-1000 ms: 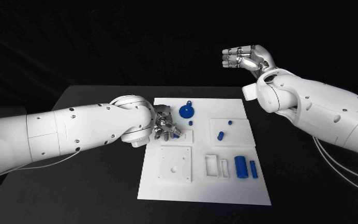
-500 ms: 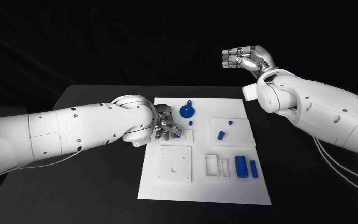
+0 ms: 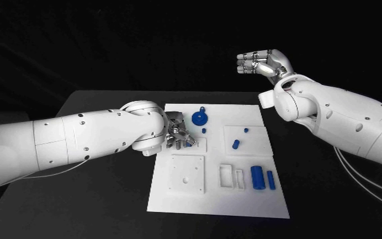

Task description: Assemble the parts on the task board

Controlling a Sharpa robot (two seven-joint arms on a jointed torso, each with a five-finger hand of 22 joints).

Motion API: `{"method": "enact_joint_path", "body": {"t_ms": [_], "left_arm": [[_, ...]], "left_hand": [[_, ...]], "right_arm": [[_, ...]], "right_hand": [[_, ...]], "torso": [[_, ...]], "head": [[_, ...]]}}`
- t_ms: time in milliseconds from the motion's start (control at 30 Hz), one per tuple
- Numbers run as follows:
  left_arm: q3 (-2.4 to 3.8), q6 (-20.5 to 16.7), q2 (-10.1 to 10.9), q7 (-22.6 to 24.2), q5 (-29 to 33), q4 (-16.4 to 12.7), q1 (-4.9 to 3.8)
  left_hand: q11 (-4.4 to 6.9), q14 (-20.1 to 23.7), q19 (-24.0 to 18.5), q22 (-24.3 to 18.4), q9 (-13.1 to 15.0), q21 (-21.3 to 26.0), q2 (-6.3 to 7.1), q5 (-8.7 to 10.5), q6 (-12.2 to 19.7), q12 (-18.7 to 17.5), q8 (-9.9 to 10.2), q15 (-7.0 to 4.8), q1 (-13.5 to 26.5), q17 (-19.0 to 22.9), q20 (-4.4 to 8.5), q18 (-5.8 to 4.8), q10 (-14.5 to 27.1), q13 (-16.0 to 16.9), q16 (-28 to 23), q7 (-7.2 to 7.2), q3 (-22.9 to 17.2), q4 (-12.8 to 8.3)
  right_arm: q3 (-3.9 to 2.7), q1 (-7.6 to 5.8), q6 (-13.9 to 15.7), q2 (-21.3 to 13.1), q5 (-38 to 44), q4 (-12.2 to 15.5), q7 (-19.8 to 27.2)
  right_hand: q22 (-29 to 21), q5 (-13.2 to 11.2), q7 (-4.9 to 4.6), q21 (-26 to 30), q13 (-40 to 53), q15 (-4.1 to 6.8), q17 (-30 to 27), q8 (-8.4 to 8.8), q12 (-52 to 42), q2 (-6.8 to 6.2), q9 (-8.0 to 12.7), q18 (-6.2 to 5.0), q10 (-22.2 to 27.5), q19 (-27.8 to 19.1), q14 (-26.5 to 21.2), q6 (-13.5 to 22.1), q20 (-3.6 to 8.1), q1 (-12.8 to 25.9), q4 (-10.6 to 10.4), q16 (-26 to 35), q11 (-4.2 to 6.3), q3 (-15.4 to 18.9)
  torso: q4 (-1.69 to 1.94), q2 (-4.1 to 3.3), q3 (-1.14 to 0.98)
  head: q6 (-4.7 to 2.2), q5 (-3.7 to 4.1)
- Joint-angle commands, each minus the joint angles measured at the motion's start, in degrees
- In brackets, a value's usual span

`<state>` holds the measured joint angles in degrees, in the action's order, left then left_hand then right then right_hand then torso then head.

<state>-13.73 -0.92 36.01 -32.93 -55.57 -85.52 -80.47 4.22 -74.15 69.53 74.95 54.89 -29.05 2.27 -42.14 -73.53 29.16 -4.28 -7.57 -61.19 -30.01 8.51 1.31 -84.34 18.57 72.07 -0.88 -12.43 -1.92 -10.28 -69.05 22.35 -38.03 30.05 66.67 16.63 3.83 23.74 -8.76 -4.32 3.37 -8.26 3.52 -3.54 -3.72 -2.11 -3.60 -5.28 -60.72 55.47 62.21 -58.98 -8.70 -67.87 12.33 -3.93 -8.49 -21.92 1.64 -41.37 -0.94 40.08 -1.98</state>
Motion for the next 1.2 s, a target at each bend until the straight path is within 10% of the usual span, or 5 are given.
{"method": "enact_joint_path", "body": {"t_ms": [33,800,1200], "left_arm": [[-0.17,1.3,-0.4,-0.9,-0.2,0.4,0.23],[-0.15,2.1,-1.7,-1.2,0.8,2.7,0.21],[-0.08,3.2,-1.8,-1.2,3.2,3.7,0.13]], "left_hand": [[0.55,-0.5,0.1,1.1,0.1,-0.2,-0.53,-0.21,-3.3,0.2,0.3,0.01,-0.4,-0.1,0.10,-0.57,-2.3,0.1,0.4,2.86,-9.2,-8.9],[0.55,-0.4,0.0,1.1,0.1,-0.6,-1.05,0.16,-3.0,0.0,0.4,0.00,-0.1,-0.4,0.11,-0.49,-2.3,0.5,0.2,2.78,-9.5,-9.2],[0.37,0.0,-0.3,1.0,-2.1,0.1,-1.66,3.36,-1.9,-1.8,0.4,0.08,-0.5,-0.2,0.04,-0.67,-2.2,0.8,-0.8,2.45,-8.9,-8.2]], "right_arm": [[-0.03,0.03,-0.9,0.1,0.3,0.1,0.3],[-0.03,0.16,-1.2,0.2,0.3,0.0,0.3],[-0.03,0.31,-1.6,0.1,0.3,0.0,0.1]], "right_hand": [[0.0,-0.1,-0.09,0.0,-0.1,0.04,-0.1,-0.01,0.3,-0.05,0.0,-0.78,0.4,-0.4,-0.4,0.0,0.12,-0.4,0.2,0.3,0.05,-0.3],[0.0,0.0,-0.09,0.0,-0.1,0.02,-0.1,-0.02,0.3,-0.07,0.0,-0.78,0.4,-0.5,-0.4,0.0,0.12,-0.3,0.2,0.4,0.05,-0.5],[0.0,0.0,-0.08,0.0,-0.1,-0.02,-0.1,-0.03,0.3,-0.06,0.0,-0.76,0.4,-0.6,-0.5,-0.1,0.08,-0.2,0.2,0.4,0.03,-0.7]], "torso": [[0.01,0.06,0.00],[-0.01,0.00,0.09],[0.02,0.02,0.09]], "head": [[0.03,0.00],[-0.07,0.06],[0.02,0.27]]}}
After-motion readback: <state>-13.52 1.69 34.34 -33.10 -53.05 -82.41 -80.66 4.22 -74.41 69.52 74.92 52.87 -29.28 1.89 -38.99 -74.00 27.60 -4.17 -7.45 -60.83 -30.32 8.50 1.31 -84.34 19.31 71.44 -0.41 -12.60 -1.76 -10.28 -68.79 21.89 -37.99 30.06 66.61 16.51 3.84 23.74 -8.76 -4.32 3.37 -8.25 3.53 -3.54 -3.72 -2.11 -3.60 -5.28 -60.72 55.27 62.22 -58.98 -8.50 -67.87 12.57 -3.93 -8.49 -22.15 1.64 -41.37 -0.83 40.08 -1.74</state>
